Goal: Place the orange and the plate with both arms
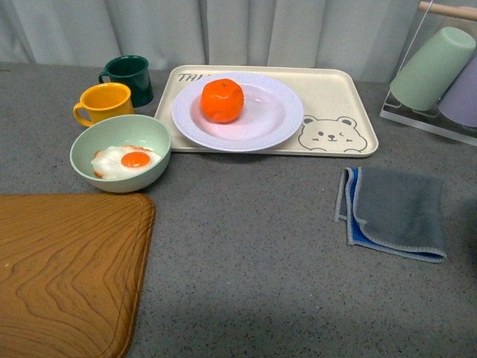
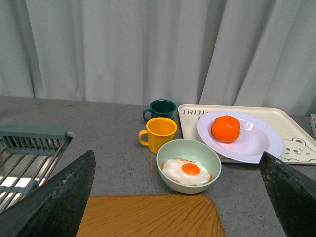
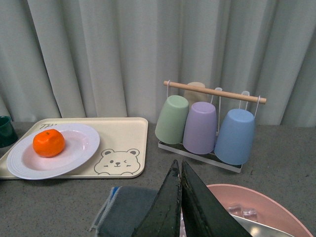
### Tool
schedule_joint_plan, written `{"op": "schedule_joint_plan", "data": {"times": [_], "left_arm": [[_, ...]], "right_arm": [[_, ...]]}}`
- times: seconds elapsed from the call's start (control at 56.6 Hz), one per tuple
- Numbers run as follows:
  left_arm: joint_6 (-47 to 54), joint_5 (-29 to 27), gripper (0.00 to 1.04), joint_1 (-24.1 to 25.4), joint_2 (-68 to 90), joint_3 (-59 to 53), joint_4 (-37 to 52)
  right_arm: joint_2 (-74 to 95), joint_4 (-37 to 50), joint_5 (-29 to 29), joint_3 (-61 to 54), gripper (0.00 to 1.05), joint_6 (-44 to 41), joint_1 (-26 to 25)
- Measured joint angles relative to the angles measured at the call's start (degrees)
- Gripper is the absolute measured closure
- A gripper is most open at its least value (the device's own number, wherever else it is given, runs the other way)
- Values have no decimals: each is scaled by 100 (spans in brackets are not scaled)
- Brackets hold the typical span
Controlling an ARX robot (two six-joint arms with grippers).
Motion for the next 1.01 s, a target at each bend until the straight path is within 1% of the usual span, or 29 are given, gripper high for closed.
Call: {"op": "schedule_joint_plan", "data": {"times": [0.106,0.194,0.23,0.389,0.406,0.495,0.548,0.636,0.654,0.689,0.707,0.795,0.813,0.848,0.866,0.901,0.954,1.007], "left_arm": [[0,0,7,0,0,0,0],[0,-2,7,0,-2,0,0],[0,-7,7,0,0,0,0],[0,-2,7,0,-2,0,0],[0,-2,7,0,-2,0,0],[0,-2,7,0,-2,0,0],[0,-2,7,0,-2,0,0],[0,-2,7,0,-2,0,0],[0,-2,7,0,-2,0,0],[0,-2,7,0,-2,0,0],[0,-2,7,0,-2,0,0],[0,-2,7,0,-2,0,0],[0,-2,7,0,-2,0,0],[0,-2,7,0,-2,0,0],[0,-2,7,0,-2,0,0],[0,-2,7,0,-2,0,0],[0,-2,7,0,-2,0,0],[0,-2,7,0,-2,0,0]], "right_arm": [[-129,-129,0,0,104,0,0],[-765,-970,-17,4,104,-4,-2],[-922,-1093,-15,4,104,-2,-2],[-1088,-1128,-15,4,104,-2,-2],[-1088,-1128,-15,4,102,-9,0],[-1088,-1130,-15,4,85,-9,-2],[-1093,-1130,-15,4,71,-9,0],[-1093,-1130,-15,4,53,-9,-2],[-1093,-1130,-15,4,51,-9,-2],[-1093,-1130,-15,4,42,-9,-2],[-1093,-1130,-15,4,41,-9,-2],[-1093,-1130,-15,4,25,-9,-2],[-1093,-1130,-15,4,23,-9,-2],[-1093,-1130,-15,4,16,-9,-2],[-1093,-1130,-15,4,10,-9,0],[-1093,-1130,-15,4,8,-2,0],[-1093,-1130,-15,4,10,-4,-2],[-1093,-1130,-15,4,10,-4,0]]}}
